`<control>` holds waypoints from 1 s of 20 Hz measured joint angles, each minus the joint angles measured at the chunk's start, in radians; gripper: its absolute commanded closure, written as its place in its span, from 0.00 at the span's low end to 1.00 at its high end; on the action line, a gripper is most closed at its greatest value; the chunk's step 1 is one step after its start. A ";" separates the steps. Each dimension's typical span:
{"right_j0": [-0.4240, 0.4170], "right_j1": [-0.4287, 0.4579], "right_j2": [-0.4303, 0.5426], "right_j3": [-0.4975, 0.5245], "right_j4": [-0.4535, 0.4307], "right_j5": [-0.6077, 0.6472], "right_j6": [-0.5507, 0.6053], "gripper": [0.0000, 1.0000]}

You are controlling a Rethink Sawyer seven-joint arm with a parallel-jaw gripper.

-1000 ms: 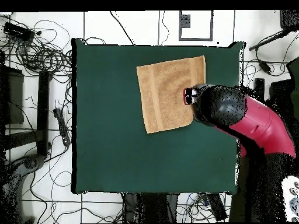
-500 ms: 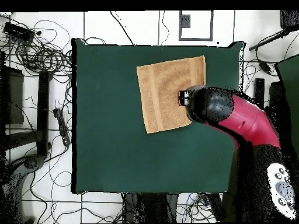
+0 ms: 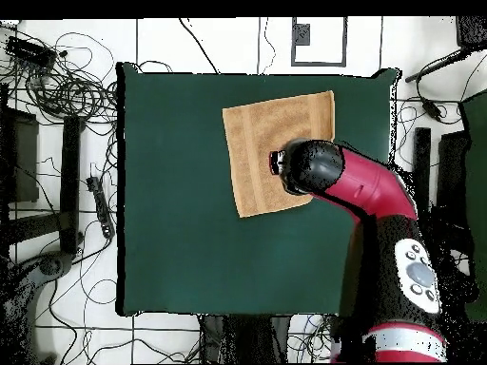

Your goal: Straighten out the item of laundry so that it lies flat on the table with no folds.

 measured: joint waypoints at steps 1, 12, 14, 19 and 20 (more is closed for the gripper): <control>0.016 0.021 -0.011 -0.020 0.003 0.000 0.005 0.00; 0.080 0.172 -0.067 -0.195 0.039 0.000 0.090 0.00; 0.080 0.189 -0.073 -0.213 0.040 0.000 0.096 0.00; 0.079 0.233 -0.097 -0.261 0.039 0.000 0.114 0.00; 0.079 0.239 -0.101 -0.268 0.039 0.000 0.114 0.00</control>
